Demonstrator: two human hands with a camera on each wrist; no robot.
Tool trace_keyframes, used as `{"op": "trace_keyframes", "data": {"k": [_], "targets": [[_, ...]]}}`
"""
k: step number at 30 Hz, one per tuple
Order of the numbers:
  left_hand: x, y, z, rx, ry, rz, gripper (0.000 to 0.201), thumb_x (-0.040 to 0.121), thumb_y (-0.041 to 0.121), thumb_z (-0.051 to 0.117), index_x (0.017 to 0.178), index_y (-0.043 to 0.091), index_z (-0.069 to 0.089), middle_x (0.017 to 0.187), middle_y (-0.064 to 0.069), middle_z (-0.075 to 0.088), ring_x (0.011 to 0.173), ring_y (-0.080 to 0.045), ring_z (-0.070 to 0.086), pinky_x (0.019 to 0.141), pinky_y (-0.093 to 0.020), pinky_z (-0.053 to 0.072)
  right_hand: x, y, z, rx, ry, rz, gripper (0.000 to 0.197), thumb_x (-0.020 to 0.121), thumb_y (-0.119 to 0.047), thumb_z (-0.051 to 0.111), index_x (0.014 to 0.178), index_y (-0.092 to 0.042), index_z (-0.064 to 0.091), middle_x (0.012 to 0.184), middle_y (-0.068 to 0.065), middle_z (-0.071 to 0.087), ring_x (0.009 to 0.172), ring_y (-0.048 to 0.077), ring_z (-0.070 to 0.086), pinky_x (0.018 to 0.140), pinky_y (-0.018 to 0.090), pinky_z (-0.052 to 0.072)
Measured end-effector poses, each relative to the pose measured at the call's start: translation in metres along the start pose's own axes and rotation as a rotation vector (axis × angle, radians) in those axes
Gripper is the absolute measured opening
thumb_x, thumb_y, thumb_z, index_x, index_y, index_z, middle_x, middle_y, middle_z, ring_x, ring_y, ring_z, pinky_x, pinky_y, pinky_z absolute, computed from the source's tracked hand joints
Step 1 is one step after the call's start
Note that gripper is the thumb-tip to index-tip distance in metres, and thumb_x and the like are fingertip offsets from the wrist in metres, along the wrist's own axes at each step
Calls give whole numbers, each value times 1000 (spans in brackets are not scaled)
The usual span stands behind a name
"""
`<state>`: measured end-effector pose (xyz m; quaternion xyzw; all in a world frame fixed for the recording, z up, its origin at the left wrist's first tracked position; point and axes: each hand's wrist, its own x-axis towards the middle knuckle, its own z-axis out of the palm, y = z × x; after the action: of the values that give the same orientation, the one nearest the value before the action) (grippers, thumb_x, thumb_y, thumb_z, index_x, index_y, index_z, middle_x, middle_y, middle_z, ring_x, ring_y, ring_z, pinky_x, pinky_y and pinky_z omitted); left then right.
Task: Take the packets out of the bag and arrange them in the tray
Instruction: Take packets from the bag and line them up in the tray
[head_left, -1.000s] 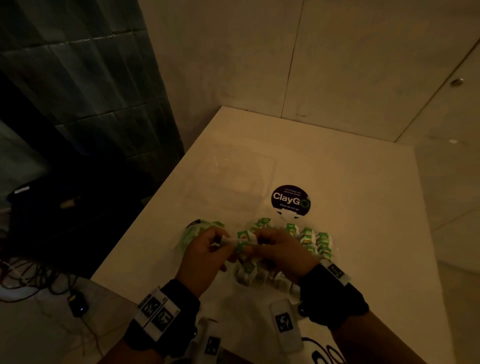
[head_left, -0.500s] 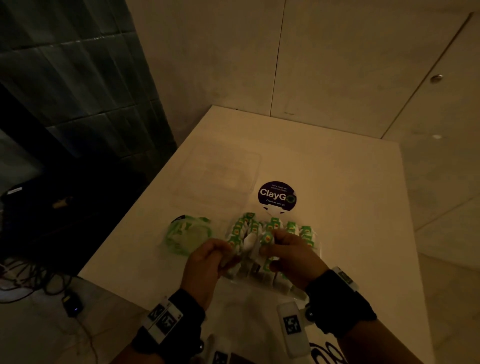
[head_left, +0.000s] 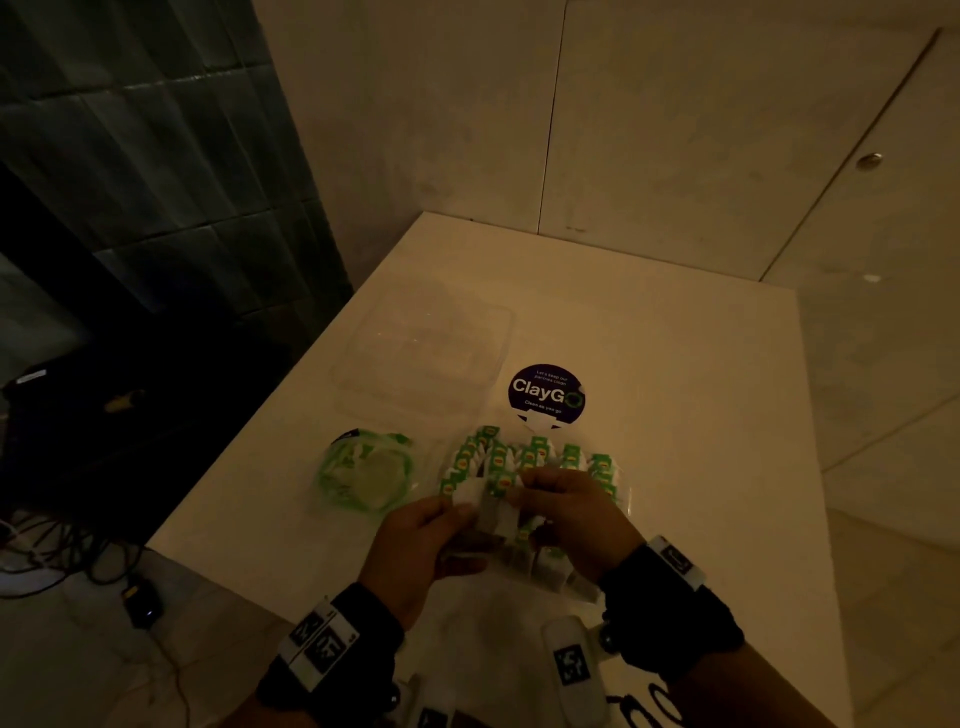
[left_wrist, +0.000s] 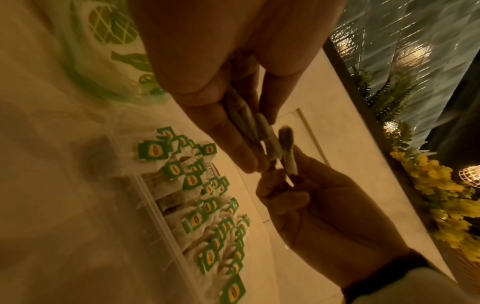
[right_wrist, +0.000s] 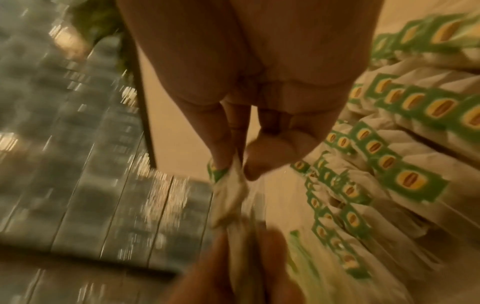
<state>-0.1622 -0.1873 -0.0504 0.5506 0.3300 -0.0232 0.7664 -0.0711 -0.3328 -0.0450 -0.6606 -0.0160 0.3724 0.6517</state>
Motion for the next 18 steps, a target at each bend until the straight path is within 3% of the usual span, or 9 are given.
{"op": "trace_keyframes", "data": {"k": [3, 6, 10, 14, 18], "targets": [[3, 0, -9, 12, 89, 34, 15, 92, 6, 55, 84, 2, 68, 79, -16, 71, 76, -34, 70, 62, -39, 59, 2, 0, -17, 78, 118, 9, 14, 85, 3, 60, 74, -6, 59, 59, 4, 52, 49, 13, 50, 44, 24, 35], [6, 2, -19, -2, 155, 62, 18, 92, 6, 54, 82, 3, 68, 84, -18, 70, 82, -38, 68, 71, -47, 59, 4, 5, -31, -102, 170, 42, 15, 83, 6, 60, 76, -7, 60, 61, 5, 57, 52, 18, 56, 48, 29, 45], [8, 2, -27, -29, 190, 74, 24, 92, 4, 54, 73, 7, 70, 71, -8, 72, 69, -25, 69, 58, -36, 59, 11, 22, -19, -424, 66, 192, 6, 87, -8, 61, 83, -7, 66, 69, 7, 66, 59, 17, 65, 55, 26, 55], [11, 3, -32, -21, 221, 100, 21, 92, 4, 54, 77, 4, 69, 71, -7, 70, 73, -24, 65, 65, -40, 59, 24, 37, 4, -446, 78, 236, 11, 88, -15, 64, 86, -6, 71, 66, 10, 64, 52, 18, 59, 51, 29, 56], [11, 5, -36, -17, 237, 117, 22, 91, 4, 55, 73, 4, 66, 73, -10, 62, 70, -20, 60, 63, -37, 59, 36, 40, 20, -570, 17, 257, 21, 90, -23, 61, 89, -5, 72, 62, 4, 61, 51, 17, 57, 53, 30, 55]]}}
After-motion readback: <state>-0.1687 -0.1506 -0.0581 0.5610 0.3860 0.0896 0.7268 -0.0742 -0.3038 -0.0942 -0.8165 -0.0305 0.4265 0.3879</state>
